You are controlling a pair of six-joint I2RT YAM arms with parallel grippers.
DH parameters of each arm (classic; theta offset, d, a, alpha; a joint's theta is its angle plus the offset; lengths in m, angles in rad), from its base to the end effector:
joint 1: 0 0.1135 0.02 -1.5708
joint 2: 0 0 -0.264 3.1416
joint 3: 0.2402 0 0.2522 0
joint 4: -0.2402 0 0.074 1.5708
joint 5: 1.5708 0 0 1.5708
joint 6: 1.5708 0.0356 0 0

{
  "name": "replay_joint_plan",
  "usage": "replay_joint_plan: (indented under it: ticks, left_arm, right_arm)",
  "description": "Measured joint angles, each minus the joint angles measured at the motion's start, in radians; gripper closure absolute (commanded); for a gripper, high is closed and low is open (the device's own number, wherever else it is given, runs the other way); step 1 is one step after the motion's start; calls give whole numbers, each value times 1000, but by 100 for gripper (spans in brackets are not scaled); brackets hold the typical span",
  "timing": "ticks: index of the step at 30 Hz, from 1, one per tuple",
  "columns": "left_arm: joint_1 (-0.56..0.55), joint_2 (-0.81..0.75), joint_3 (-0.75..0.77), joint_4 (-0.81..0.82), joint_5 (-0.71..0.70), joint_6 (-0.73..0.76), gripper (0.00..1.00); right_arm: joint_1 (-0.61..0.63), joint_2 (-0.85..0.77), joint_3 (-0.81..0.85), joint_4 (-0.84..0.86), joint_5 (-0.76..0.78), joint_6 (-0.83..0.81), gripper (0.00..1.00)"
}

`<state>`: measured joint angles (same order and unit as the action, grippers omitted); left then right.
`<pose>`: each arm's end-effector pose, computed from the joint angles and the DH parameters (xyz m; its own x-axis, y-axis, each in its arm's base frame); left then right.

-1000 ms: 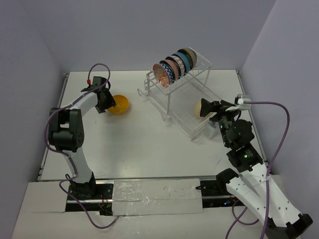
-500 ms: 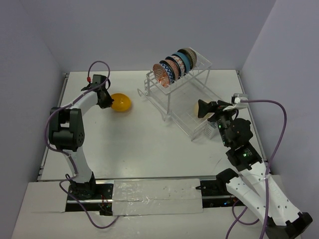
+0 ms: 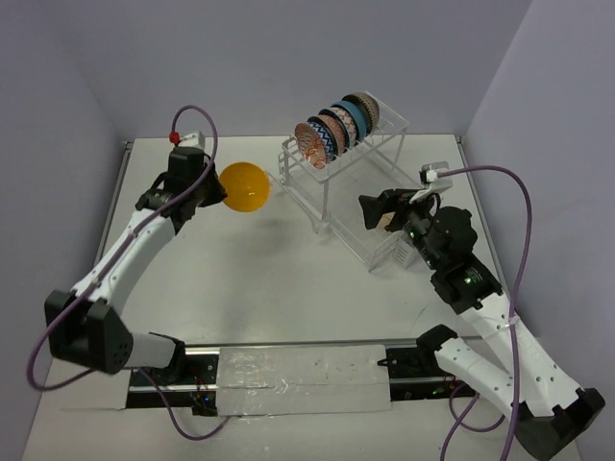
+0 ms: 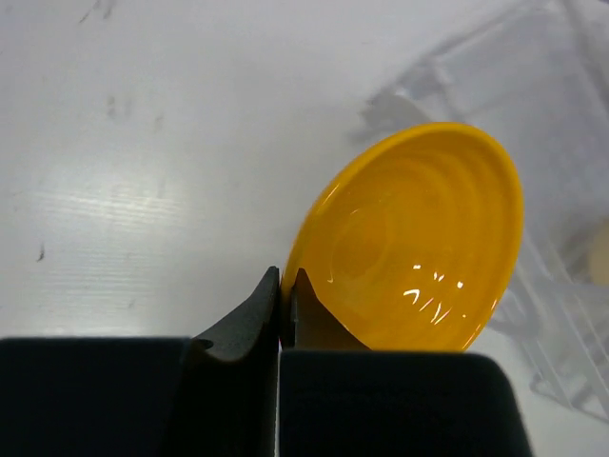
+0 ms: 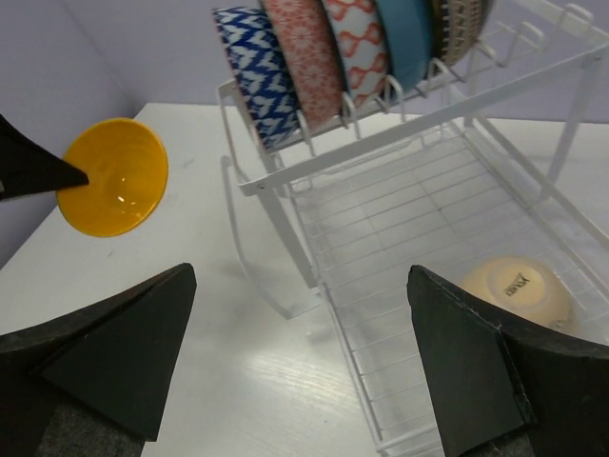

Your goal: Load the bowls into the dish rack

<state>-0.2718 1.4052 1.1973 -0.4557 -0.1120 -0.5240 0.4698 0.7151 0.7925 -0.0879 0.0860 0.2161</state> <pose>0.3042 -0.0807 0.3147 -0.6048 -0.3476 -0.7165 -0.1393 0.9320 -0.3346 0.1527 0.0741 0.3642 -0.0894 0.1942 -0.9769 -0.3637 0.9067 0.2135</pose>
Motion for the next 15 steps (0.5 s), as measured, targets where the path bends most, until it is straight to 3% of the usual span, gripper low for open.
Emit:
replay_joint_plan:
  ticks: [7, 15]
  left_arm:
    - [-273, -263, -77, 39, -40, 60, 100]
    - [-470, -317, -87, 56, -112, 125, 100]
  right_arm:
    - [108, 114, 101, -59, -26, 17, 12]
    - [215, 251, 168, -109, -61, 68, 21]
